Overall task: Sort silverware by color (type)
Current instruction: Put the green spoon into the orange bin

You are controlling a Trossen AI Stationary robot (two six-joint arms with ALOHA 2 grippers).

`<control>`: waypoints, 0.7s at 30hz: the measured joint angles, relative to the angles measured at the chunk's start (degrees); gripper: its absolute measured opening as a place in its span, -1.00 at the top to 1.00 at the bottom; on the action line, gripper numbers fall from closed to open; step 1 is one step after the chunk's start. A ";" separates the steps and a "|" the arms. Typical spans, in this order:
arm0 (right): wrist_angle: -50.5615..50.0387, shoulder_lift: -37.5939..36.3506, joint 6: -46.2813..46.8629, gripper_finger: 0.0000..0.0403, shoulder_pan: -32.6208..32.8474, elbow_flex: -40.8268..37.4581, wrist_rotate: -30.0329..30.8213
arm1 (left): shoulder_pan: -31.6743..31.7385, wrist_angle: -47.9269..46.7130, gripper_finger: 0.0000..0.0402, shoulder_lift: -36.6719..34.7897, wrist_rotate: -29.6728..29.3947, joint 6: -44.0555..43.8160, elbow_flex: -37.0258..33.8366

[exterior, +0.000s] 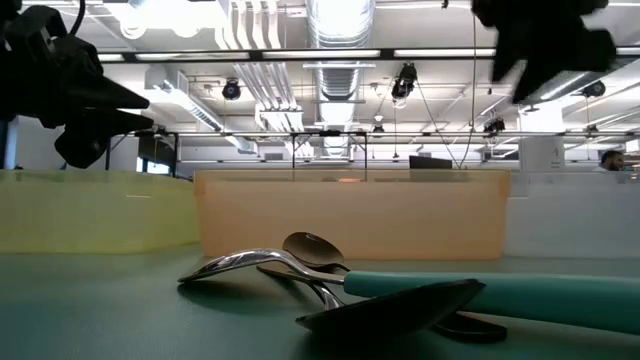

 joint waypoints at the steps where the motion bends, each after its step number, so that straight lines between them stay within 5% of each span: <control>1: 0.37 0.60 -1.79 0.10 0.00 1.58 0.11 | -0.02 0.00 0.40 0.09 -0.02 0.00 0.00; 4: 2.81 3.40 -6.51 0.11 0.20 5.83 -1.58 | 0.00 -0.02 0.40 0.32 0.00 0.00 0.03; 11: 4.43 14.56 -13.62 0.10 0.68 11.41 -17.94 | 0.02 -0.37 0.40 -0.21 0.04 0.00 0.33; 21: 4.90 27.70 -18.44 0.10 1.28 15.97 -22.85 | 0.04 0.09 0.40 -12.86 -0.02 0.02 0.00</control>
